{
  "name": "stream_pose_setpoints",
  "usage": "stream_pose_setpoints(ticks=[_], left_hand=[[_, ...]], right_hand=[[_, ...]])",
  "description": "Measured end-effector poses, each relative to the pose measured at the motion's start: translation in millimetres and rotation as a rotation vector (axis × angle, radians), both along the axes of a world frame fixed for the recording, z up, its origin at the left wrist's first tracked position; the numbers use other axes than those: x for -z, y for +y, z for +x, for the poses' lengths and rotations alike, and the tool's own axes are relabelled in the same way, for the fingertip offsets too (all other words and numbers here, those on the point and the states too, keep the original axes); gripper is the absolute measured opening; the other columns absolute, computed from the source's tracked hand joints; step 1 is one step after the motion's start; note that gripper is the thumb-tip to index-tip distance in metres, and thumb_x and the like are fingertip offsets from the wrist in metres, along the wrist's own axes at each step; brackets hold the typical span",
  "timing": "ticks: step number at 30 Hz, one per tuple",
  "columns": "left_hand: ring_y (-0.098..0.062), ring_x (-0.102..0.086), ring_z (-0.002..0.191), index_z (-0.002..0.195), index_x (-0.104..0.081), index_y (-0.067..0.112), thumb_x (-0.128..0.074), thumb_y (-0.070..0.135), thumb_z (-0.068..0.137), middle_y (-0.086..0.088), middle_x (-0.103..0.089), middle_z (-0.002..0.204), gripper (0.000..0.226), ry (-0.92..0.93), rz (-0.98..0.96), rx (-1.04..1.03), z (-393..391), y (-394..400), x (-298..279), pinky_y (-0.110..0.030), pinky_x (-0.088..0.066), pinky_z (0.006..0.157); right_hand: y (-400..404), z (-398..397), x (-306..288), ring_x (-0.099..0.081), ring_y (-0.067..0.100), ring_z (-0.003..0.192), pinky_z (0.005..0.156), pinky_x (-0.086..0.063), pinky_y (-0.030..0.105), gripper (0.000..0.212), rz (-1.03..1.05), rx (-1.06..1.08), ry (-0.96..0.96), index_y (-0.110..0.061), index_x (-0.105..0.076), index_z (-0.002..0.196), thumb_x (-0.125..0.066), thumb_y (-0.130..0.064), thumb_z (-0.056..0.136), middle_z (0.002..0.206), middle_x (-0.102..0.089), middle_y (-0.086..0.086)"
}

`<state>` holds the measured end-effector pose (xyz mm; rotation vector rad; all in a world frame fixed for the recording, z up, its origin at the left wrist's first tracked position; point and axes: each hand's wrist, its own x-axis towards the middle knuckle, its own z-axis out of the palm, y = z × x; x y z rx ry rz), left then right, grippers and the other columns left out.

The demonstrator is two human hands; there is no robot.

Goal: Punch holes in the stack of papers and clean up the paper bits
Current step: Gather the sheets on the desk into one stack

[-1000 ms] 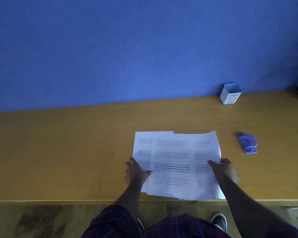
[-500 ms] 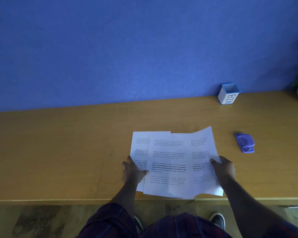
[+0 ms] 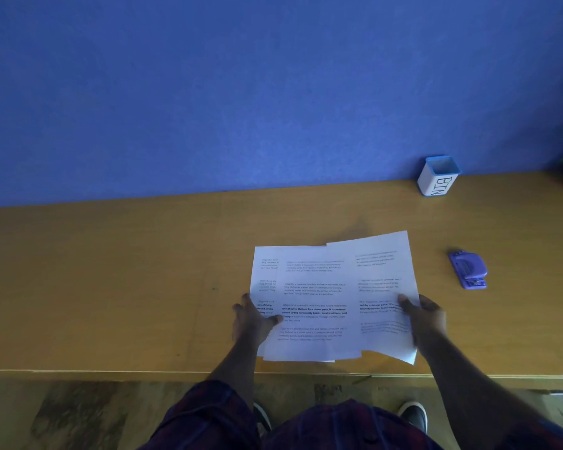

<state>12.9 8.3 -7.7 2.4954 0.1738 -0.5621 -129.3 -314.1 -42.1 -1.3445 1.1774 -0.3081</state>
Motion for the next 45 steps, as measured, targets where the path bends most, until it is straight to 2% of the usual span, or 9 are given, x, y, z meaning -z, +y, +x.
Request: stream_pose_setpoints(ticks=[6, 12, 17, 21, 25, 28, 34, 42, 45], left_hand=[[-0.029, -0.06, 0.114, 0.145, -0.031, 0.021, -0.09, 0.042, 0.07, -0.006, -0.046, 0.129, 0.098, 0.022, -0.019, 0.017, -0.3, 3.2, 2.5, -0.038, -0.057, 0.079], [-0.029, -0.057, 0.121, 0.147, -0.03, 0.021, -0.085, 0.042, 0.077, -0.006, -0.047, 0.136, 0.092, 0.004, 0.003, 0.052, -0.8, 3.8, 4.6, -0.041, -0.058, 0.087], [-0.028, -0.059, 0.12, 0.148, -0.033, 0.021, -0.08, 0.039, 0.083, -0.004, -0.051, 0.138, 0.082, -0.005, -0.002, 0.046, 0.1, 4.3, 5.5, -0.043, -0.061, 0.085], [-0.026, -0.062, 0.113, 0.144, -0.039, 0.02, -0.077, 0.034, 0.087, -0.003, -0.056, 0.133, 0.07, -0.025, 0.004, 0.039, 0.9, 4.6, 6.1, -0.036, -0.061, 0.074], [-0.023, -0.064, 0.106, 0.14, -0.045, 0.021, -0.075, 0.03, 0.088, -0.003, -0.058, 0.129, 0.061, -0.043, -0.016, 0.026, 0.4, 4.7, 7.8, -0.022, -0.046, 0.056], [-0.023, -0.065, 0.099, 0.133, -0.054, 0.02, -0.071, 0.033, 0.091, -0.004, -0.054, 0.128, 0.047, -0.075, 0.032, -0.027, -2.5, 2.7, 7.1, -0.027, -0.053, 0.059], [-0.016, -0.058, 0.085, 0.121, -0.065, 0.015, -0.066, 0.033, 0.094, -0.004, -0.06, 0.121, 0.033, -0.137, 0.06, -0.077, -4.4, -1.9, 9.6, -0.025, -0.044, 0.059], [-0.025, -0.068, 0.108, 0.123, -0.071, 0.012, -0.066, 0.033, 0.091, -0.003, -0.073, 0.121, 0.038, -0.091, -0.05, -0.155, 1.8, -13.4, 6.9, -0.027, -0.046, 0.077], [-0.021, -0.066, 0.098, 0.118, -0.072, 0.014, -0.066, 0.033, 0.091, -0.001, -0.073, 0.117, 0.034, -0.062, -0.088, -0.157, 0.9, -17.9, 5.4, -0.026, -0.044, 0.075]], right_hand=[[15.8, 14.9, -2.1, -0.063, 0.025, 0.071, 0.07, -0.051, 0.034, 0.017, 0.011, -0.176, 0.064, -0.002, -0.068, 0.103, -0.066, -0.017, 0.096, 0.087, -0.069, 0.012], [27.5, 26.7, -9.5, -0.063, 0.024, 0.084, 0.067, -0.049, 0.032, 0.041, -0.089, -0.321, 0.15, -0.002, -0.053, 0.128, -0.064, -0.026, 0.097, 0.106, -0.064, 0.01], [33.2, 33.6, -11.6, -0.055, 0.038, 0.12, 0.097, -0.051, 0.05, 0.066, -0.303, -0.454, 0.292, -0.006, -0.041, 0.143, -0.071, -0.032, 0.091, 0.134, -0.052, 0.017], [38.8, 33.2, -15.0, -0.05, 0.038, 0.126, 0.098, -0.05, 0.054, 0.078, -0.439, -0.603, 0.397, -0.012, -0.028, 0.151, -0.07, -0.037, 0.089, 0.14, -0.043, 0.016], [43.9, 29.7, -17.3, -0.038, 0.036, 0.139, 0.109, -0.04, 0.047, 0.103, -0.647, -0.73, 0.573, -0.007, -0.002, 0.158, -0.066, -0.048, 0.089, 0.154, -0.031, 0.015], [46.5, 27.5, -20.8, -0.037, 0.035, 0.139, 0.11, -0.038, 0.046, 0.12, -0.735, -0.706, 0.615, -0.004, 0.008, 0.157, -0.073, -0.049, 0.082, 0.155, -0.03, 0.016], [37.8, 29.5, -22.5, -0.036, 0.038, 0.14, 0.111, -0.038, 0.046, 0.108, -0.614, -0.664, 0.59, -0.004, -0.004, 0.158, -0.074, -0.039, 0.084, 0.155, -0.033, 0.019], [37.7, 34.8, -19.9, -0.051, 0.038, 0.129, 0.097, -0.049, 0.045, 0.09, -0.486, -0.591, 0.463, -0.009, -0.018, 0.157, -0.07, -0.032, 0.087, 0.148, -0.042, 0.017], [37.6, 39.3, -20.4, -0.055, 0.036, 0.124, 0.091, -0.049, 0.042, 0.084, -0.446, -0.57, 0.42, -0.009, -0.026, 0.153, -0.071, -0.029, 0.085, 0.139, -0.054, 0.015]])
